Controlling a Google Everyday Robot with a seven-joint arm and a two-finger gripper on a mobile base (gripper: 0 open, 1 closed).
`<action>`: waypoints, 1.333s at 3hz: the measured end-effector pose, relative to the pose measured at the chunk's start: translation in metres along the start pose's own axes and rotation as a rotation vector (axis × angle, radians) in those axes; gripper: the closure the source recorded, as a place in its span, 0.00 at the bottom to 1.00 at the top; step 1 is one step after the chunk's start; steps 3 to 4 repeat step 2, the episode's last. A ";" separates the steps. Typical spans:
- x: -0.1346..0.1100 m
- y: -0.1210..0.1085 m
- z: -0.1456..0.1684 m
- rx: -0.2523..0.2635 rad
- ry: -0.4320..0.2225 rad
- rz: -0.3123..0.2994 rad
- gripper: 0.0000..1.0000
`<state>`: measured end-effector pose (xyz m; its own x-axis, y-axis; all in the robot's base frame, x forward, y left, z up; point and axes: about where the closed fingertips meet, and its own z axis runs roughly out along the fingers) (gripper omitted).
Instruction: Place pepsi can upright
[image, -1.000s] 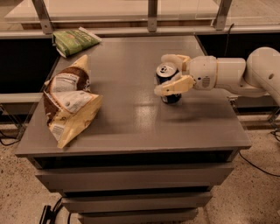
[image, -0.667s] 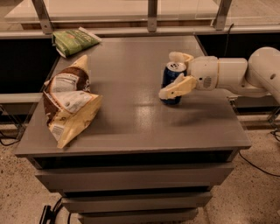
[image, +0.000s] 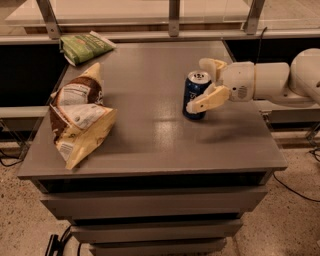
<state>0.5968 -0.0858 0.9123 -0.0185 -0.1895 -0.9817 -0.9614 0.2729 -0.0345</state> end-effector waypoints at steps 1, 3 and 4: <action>-0.001 -0.006 -0.010 -0.007 0.043 0.008 0.00; -0.001 -0.007 -0.013 -0.010 0.048 0.009 0.00; -0.001 -0.007 -0.013 -0.010 0.048 0.009 0.00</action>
Offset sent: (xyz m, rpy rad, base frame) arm 0.0027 -0.0087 0.0019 -0.0317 0.0159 0.0017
